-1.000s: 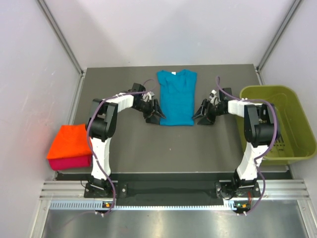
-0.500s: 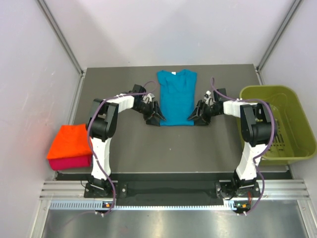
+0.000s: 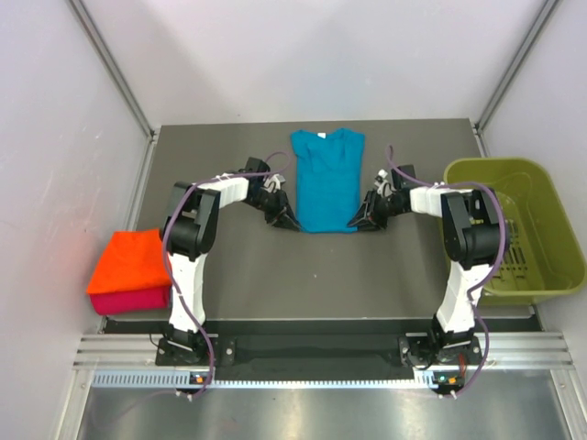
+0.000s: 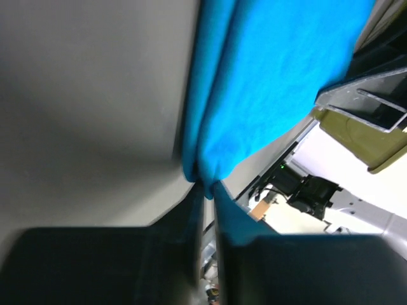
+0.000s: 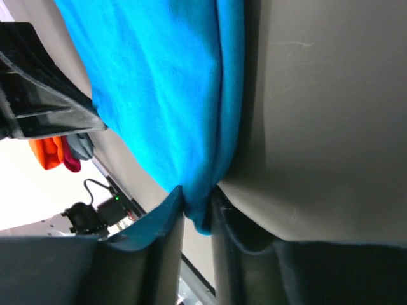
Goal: Fold and stack the t-shirts
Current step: Fold the tshirt
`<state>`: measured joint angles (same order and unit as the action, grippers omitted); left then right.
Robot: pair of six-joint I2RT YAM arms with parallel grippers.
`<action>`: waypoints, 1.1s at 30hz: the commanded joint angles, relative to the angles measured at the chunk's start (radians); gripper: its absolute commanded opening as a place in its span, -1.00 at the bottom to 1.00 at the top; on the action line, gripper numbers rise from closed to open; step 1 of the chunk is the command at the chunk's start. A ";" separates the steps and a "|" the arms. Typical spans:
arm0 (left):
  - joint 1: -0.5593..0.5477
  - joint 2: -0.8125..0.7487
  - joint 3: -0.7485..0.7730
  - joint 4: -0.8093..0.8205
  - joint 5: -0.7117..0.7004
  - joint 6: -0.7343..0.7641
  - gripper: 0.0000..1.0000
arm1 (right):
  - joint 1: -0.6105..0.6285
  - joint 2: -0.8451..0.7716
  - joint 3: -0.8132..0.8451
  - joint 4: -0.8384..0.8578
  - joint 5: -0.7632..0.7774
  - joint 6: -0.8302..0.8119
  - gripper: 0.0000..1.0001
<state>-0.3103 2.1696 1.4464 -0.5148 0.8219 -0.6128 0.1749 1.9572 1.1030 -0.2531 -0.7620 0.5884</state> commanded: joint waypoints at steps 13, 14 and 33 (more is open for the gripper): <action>-0.001 -0.143 -0.026 0.021 0.069 0.050 -1.00 | 0.014 -0.161 -0.046 0.000 0.001 -0.039 -1.00; -0.004 -0.160 -0.035 0.024 0.071 0.054 -1.00 | 0.014 -0.175 -0.055 -0.005 -0.005 -0.042 -1.00; -0.081 -0.369 0.025 -0.076 -0.016 0.252 -1.00 | 0.002 -0.359 0.032 -0.100 -0.030 -0.119 -1.00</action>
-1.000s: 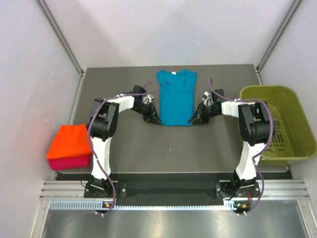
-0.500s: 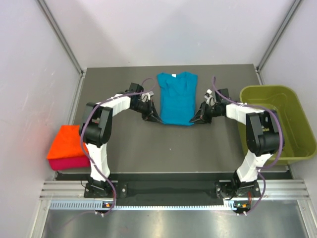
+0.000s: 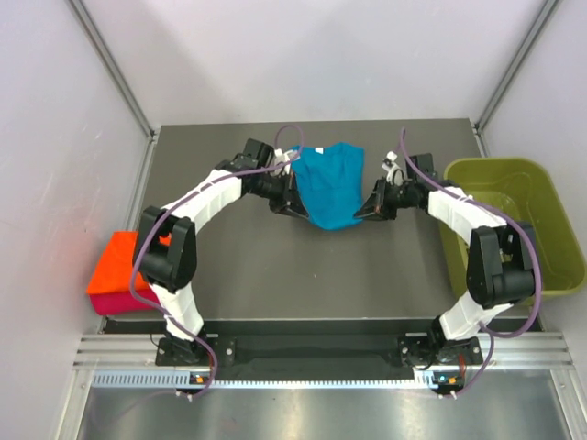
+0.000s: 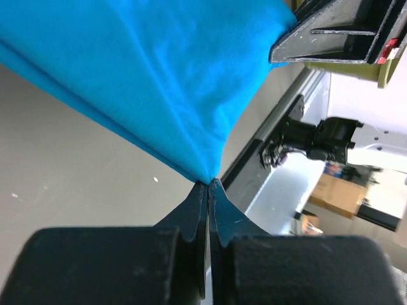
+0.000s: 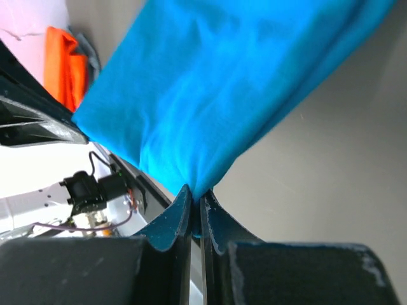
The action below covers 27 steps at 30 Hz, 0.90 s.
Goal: Fold and stack the t-shirts
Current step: Fold the tshirt
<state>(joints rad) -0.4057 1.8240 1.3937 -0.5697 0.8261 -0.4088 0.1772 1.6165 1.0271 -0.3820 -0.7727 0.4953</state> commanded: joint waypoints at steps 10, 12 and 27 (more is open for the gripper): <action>0.091 0.188 0.362 0.025 -0.062 0.016 -1.00 | -0.051 0.190 0.384 0.103 0.000 -0.012 -1.00; 0.097 0.257 0.442 0.033 -0.076 0.011 -1.00 | -0.051 0.256 0.444 0.132 0.000 -0.009 -1.00; 0.111 0.552 0.833 0.180 -0.176 0.002 -1.00 | -0.067 0.575 0.829 0.212 0.024 -0.003 -1.00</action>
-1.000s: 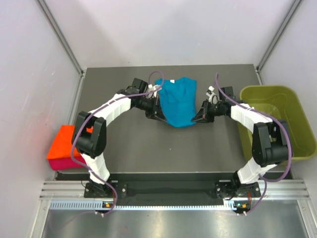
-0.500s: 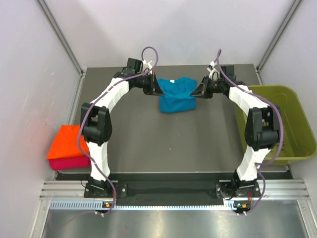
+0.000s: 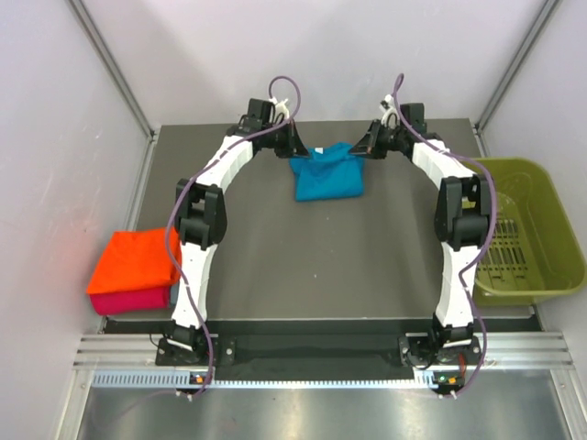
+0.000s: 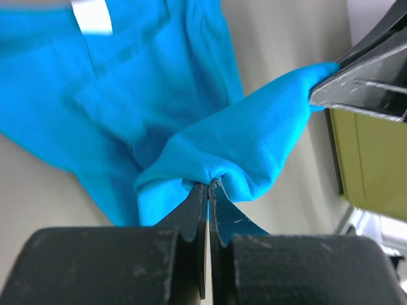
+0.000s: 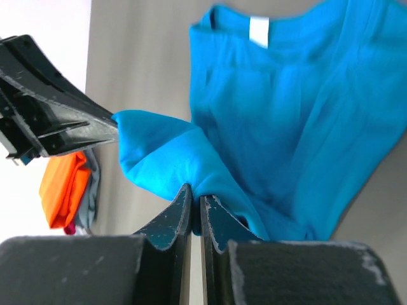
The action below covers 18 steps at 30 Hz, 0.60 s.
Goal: Fold and stack the t-shirts
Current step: Fold the tshirt
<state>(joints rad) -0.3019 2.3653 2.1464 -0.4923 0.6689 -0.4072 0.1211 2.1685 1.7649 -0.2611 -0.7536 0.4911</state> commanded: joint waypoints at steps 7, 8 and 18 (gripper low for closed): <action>0.010 0.084 0.164 0.156 -0.078 -0.007 -1.00 | -0.014 0.123 0.195 0.115 0.025 0.007 -1.00; 0.010 0.092 0.173 0.161 -0.086 -0.007 -1.00 | -0.014 0.143 0.203 0.118 0.028 0.007 -1.00; 0.014 0.134 0.257 0.189 -0.248 -0.007 -0.08 | -0.021 0.191 0.294 0.157 0.077 -0.017 0.03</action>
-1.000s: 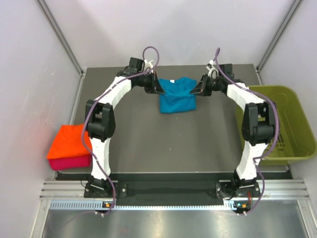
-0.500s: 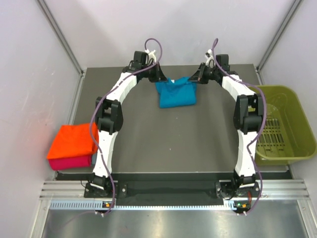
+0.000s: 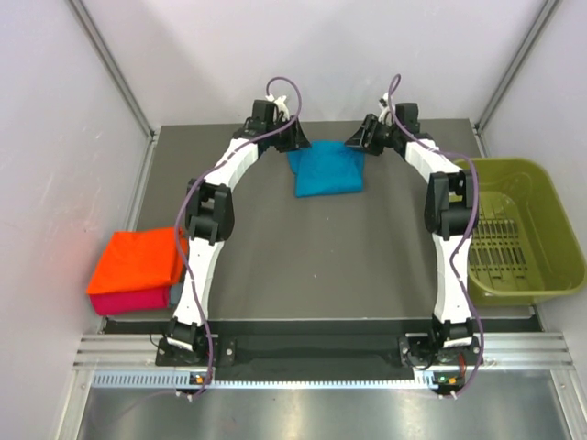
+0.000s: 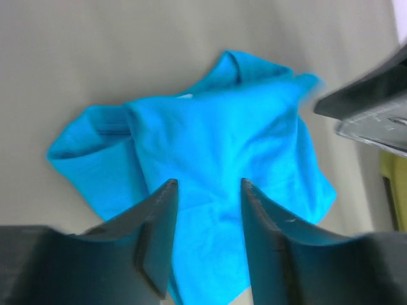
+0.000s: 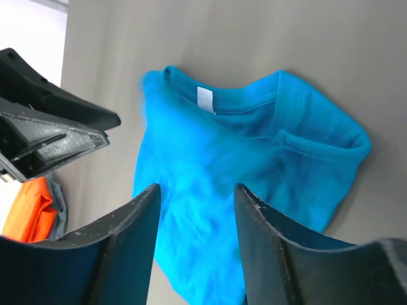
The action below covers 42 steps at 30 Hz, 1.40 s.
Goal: Fold and stack the t-shirts
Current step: Fold the tshirt, then neatly place the folded tshirt to the corner
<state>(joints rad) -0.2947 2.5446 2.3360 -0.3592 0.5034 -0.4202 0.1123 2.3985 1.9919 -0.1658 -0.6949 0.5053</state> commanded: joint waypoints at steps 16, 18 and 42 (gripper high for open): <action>0.078 -0.250 -0.279 -0.122 0.004 0.009 0.46 | 0.000 -0.223 -0.170 0.046 -0.038 -0.011 0.08; 0.091 -0.225 -0.277 -0.115 0.024 0.001 0.46 | 0.007 -0.197 -0.159 0.040 -0.032 -0.011 0.08; 0.088 0.117 -0.106 0.109 0.250 -0.158 0.42 | 0.069 -0.065 -0.150 -0.078 0.072 -0.111 0.18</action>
<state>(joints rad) -0.1783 2.6144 2.2147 -0.2783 0.7235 -0.5591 0.1619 2.3470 1.8385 -0.2428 -0.6365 0.4210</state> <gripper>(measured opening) 0.705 0.589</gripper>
